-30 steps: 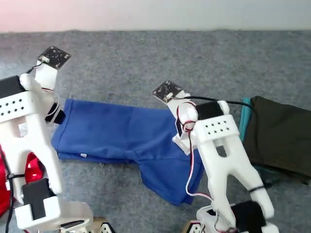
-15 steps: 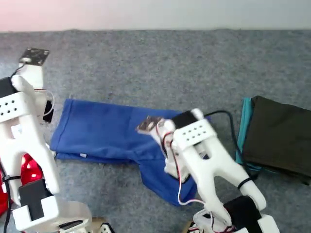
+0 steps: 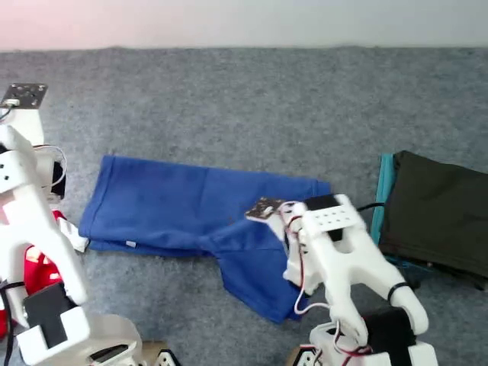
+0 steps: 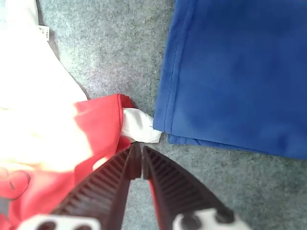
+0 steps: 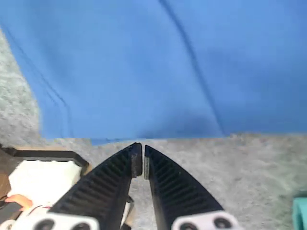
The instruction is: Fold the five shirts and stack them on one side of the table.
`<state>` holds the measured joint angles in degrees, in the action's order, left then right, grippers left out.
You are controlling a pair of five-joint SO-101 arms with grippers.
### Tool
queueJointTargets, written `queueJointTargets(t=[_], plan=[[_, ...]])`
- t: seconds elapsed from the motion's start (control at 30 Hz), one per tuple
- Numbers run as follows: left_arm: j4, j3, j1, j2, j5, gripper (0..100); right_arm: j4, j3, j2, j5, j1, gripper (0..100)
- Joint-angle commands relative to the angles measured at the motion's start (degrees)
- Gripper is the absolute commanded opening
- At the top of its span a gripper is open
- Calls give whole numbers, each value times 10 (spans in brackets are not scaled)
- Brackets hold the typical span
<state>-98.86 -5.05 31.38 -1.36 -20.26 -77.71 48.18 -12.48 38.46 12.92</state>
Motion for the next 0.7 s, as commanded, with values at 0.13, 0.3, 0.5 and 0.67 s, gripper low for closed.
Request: queueJointTargets(t=[0.13,0.3,0.5,0.67], plan=[[-4,-7,4,-3,4,19,-22,-15,26,47,-83,9],[-4,-7,5,-3,4,19,-108,-84,-31,11,-25,9],[-4,-7,2,-3,4,19,-109,-103,-72,-85,111,9],[-3,-7,3,-3,4,19,-12,-45,-17,-109,140,9]])
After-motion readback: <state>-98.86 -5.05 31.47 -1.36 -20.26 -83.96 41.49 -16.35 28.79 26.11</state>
